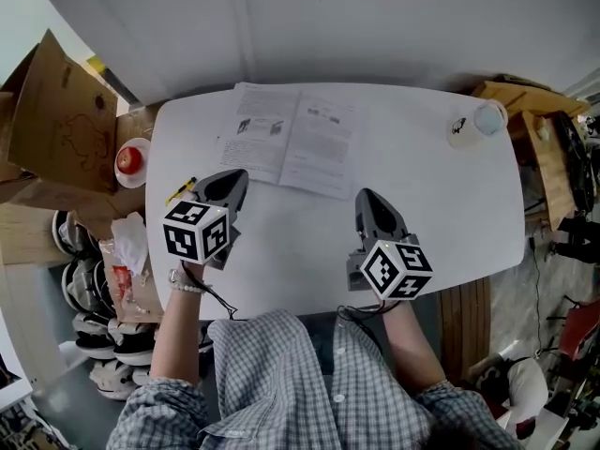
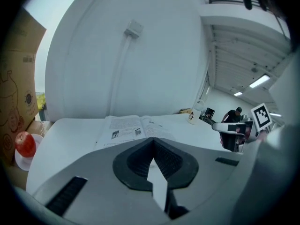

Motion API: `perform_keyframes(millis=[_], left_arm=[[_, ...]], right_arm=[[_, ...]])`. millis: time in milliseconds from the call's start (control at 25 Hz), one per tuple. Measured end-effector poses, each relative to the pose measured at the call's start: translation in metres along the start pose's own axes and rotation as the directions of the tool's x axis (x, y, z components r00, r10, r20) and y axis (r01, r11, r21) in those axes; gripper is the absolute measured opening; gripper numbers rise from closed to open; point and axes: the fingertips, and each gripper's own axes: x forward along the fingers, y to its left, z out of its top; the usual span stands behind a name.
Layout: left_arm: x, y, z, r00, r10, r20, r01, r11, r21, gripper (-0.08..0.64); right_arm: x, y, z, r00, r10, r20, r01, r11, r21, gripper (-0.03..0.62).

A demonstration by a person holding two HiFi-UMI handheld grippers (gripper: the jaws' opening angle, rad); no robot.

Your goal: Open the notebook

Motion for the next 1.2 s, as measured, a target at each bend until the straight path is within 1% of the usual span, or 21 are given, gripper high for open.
perform_keyframes(millis=[120,320,480,600,720,960,1120,1200], left_arm=[[-0.011,-0.02,0.013,0.999,-0.014,0.046,0.012,0.999,0.031,0.008],[-0.031,-0.053,0.033,0.992,-0.053,0.115,0.045,0.996,0.072,0.008],[-0.052,-0.082,0.048,0.983,-0.081,0.165,0.062,0.991,0.114,0.008],[-0.068,-0.101,0.057,0.978,-0.084,0.193,0.054,0.986,0.156,0.008],[-0.079,-0.118,0.068,0.97,-0.091,0.224,0.048,0.981,0.188,0.008],[-0.097,-0.153,0.074,0.953,-0.134,0.271,0.086,0.98,0.179,0.008],[-0.107,-0.159,0.074,0.939,-0.143,0.311,0.106,0.985,0.134,0.008],[-0.109,-0.162,0.073,0.938,-0.143,0.315,0.106,0.986,0.131,0.008]], right_arm=[[-0.011,0.006,0.013,0.999,0.02,0.026,-0.018,0.997,-0.075,0.021],[-0.033,0.017,0.036,0.995,0.058,0.077,-0.047,0.99,-0.129,0.021],[-0.054,0.023,0.055,0.99,0.077,0.119,-0.053,0.98,-0.19,0.021],[-0.069,0.026,0.066,0.987,0.081,0.142,-0.044,0.968,-0.247,0.021],[-0.078,0.029,0.079,0.981,0.089,0.172,-0.041,0.963,-0.266,0.021],[-0.094,0.039,0.092,0.973,0.12,0.198,-0.058,0.955,-0.292,0.021],[-0.095,0.048,0.095,0.967,0.145,0.212,-0.074,0.948,-0.311,0.021],[-0.096,0.049,0.095,0.965,0.152,0.214,-0.079,0.946,-0.315,0.021]])
